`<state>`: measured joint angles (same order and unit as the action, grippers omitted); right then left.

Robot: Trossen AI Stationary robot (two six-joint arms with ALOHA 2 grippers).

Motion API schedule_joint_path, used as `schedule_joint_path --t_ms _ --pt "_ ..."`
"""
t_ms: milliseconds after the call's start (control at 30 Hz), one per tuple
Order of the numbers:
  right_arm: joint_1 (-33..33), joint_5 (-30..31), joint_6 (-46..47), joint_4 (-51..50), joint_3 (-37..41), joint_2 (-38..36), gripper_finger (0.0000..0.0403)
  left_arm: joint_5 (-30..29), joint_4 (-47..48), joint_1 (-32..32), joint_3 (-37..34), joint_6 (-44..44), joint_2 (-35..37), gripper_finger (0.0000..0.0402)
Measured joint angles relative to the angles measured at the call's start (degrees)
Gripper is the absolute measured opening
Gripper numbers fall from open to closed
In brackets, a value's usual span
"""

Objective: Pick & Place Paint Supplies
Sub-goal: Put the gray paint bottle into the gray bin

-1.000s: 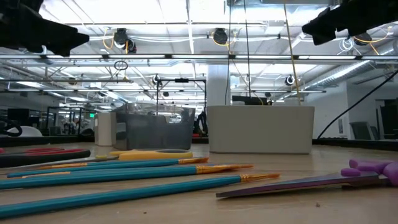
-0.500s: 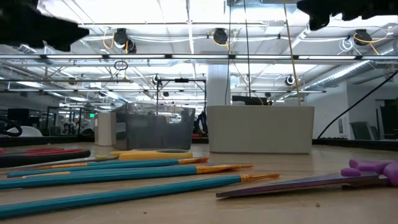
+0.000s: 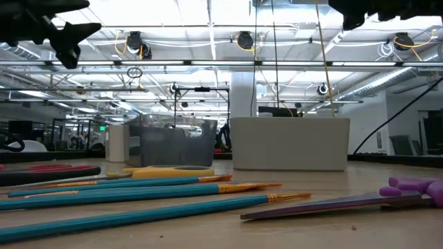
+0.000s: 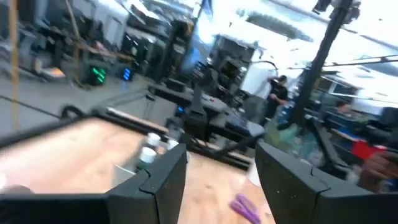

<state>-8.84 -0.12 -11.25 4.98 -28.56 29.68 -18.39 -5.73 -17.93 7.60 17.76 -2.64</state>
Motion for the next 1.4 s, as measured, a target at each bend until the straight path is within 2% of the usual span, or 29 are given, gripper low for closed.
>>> schedule_joint_path --t_ms 100,167,267,300,367,467,533,600,667,767,900,1033,1200,1400 --pt "0.00 -0.02 0.97 0.76 0.00 0.87 0.0171 2.20 -6.66 -0.85 0.00 1.74 -8.15 0.0163" --pt "0.00 -0.02 3.11 1.66 0.00 1.41 0.0171 2.36 -11.91 -1.81 0.55 2.28 -15.80 0.0117" --pt "-0.16 -0.10 7.21 1.96 0.00 2.08 0.0171 5.52 -9.88 -3.29 7.19 2.76 -26.65 0.0030" --pt "-0.29 -0.03 8.38 2.06 0.00 2.44 0.0171 6.77 -6.07 -3.87 10.72 4.23 -29.80 0.0016" --pt "-0.60 -0.02 10.17 2.43 0.00 3.25 0.0171 6.87 6.11 -5.49 19.97 8.24 -36.48 0.0013" --pt "-1.36 0.02 12.53 4.26 0.00 5.35 0.0171 6.08 32.41 -8.98 35.77 15.02 -47.36 0.0006" --pt "-2.12 0.04 14.23 5.77 0.00 7.24 0.0171 7.23 47.85 -11.24 45.40 22.63 -54.94 0.0005" --pt "-3.11 0.18 15.29 8.07 0.00 9.51 0.0171 10.13 57.79 -13.07 52.61 31.48 -61.42 0.0015" --pt "-4.14 0.33 15.49 10.14 0.00 11.81 0.0171 14.94 62.92 -14.90 57.62 39.18 -66.62 0.0033" --pt "-5.05 0.78 15.06 14.32 0.00 15.26 0.0171 21.21 62.72 -17.27 61.23 47.16 -72.54 0.0070" --pt "-5.71 4.69 15.10 20.61 0.00 19.19 0.0171 28.33 60.91 -18.78 62.31 55.36 -77.89 0.0138" --pt "-6.31 4.79 16.32 23.17 0.00 22.05 0.0171 35.38 61.28 -19.57 62.31 54.09 -81.79 0.0209" --pt "-6.71 4.79 16.59 25.27 0.00 23.96 0.0171 33.59 61.33 -22.83 62.31 53.27 -85.17 0.0263" --pt "-6.71 4.79 16.59 26.18 0.00 24.06 0.0171 32.60 62.89 -24.40 62.34 52.75 -87.80 0.0282"
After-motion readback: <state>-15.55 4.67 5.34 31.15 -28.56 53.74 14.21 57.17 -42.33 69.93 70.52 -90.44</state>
